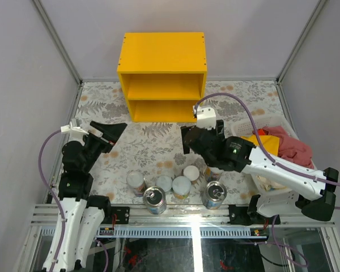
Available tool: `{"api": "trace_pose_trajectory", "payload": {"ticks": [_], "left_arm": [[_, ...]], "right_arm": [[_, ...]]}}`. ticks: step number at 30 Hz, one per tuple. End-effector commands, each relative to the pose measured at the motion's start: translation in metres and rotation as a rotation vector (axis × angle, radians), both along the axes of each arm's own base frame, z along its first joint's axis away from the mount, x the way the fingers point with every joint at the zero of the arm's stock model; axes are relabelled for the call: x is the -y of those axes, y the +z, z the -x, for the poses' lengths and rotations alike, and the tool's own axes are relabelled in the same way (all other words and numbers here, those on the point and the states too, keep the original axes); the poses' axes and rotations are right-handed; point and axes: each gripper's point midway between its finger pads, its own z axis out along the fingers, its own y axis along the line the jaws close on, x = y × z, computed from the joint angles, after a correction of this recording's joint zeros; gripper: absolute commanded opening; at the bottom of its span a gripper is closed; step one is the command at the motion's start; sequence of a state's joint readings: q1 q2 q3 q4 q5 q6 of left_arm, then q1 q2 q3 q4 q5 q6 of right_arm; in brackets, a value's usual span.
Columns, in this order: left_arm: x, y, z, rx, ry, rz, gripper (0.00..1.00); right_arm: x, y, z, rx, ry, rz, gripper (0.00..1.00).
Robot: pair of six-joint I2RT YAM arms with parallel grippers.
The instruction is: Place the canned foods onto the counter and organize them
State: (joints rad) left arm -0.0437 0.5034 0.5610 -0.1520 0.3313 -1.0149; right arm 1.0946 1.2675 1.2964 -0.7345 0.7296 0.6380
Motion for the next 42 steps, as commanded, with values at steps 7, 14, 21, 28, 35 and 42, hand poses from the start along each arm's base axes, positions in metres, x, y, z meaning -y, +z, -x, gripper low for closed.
{"api": "trace_pose_trajectory", "payload": {"ticks": [7, 14, 21, 28, 35, 42], "left_arm": [[-0.051, -0.029, 0.035, -0.205, 0.229, -0.241, 1.00], [-0.068, -0.048, 0.039, -0.295, 0.294, -0.324, 0.98], [-0.071, -0.070, 0.033, -0.376, 0.278, -0.377, 0.96], [-0.065, -0.089, 0.025, -0.468, 0.254, -0.355, 0.95], [-0.061, -0.102, 0.023, -0.515, 0.248, -0.357, 0.95], [-0.061, -0.104, 0.014, -0.531, 0.260, -0.396, 0.95]], "right_arm": [[0.014, 0.025, 0.038, 0.118, -0.038, 0.081, 0.99], [0.025, 0.006, 0.056, 0.053, -0.027, 0.017, 0.99], [0.036, -0.022, 0.070, -0.034, -0.054, -0.015, 0.96], [0.032, -0.028, 0.074, -0.077, -0.037, 0.042, 0.96], [0.030, -0.030, 0.085, -0.131, 0.010, 0.073, 0.94], [0.053, -0.034, 0.089, -0.146, -0.054, 0.086, 0.95]]}}
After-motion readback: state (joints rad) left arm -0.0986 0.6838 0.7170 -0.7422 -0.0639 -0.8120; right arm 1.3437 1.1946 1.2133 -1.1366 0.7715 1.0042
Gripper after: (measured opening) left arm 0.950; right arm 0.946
